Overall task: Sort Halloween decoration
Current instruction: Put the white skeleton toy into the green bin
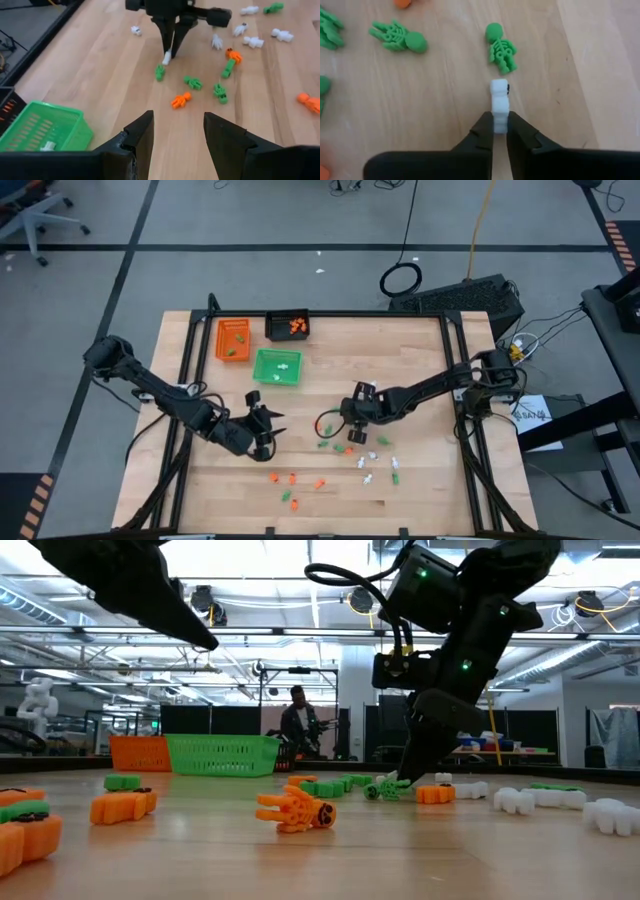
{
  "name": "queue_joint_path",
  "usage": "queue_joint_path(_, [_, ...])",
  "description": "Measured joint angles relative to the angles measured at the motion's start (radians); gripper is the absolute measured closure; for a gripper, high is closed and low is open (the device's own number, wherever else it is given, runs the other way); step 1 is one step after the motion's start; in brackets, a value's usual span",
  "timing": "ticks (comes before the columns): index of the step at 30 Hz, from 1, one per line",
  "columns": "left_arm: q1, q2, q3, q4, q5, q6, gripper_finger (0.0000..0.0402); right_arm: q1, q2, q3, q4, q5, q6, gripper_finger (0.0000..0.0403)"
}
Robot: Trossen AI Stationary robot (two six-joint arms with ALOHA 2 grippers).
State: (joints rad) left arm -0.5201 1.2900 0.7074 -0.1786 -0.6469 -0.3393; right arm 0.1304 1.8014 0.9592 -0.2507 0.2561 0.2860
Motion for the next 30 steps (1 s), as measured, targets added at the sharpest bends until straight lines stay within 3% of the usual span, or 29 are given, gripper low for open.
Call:
queue_joint_path(14, [0.000,0.000,0.000,0.014,-0.050,-0.022,0.0233,0.098,-0.106,-0.004,-0.004,0.033,0.043,0.0399])
queue_joint_path(24, [0.000,0.000,0.000,0.015,-0.049,-0.022,0.0233,0.211,-0.243,-0.003,0.062,0.210,0.015,0.0399])
queue_joint_path(30, [-0.001,0.000,0.000,0.031,-0.049,-0.021,0.0233,0.294,-0.256,-0.002,0.143,0.329,-0.032,0.0399])
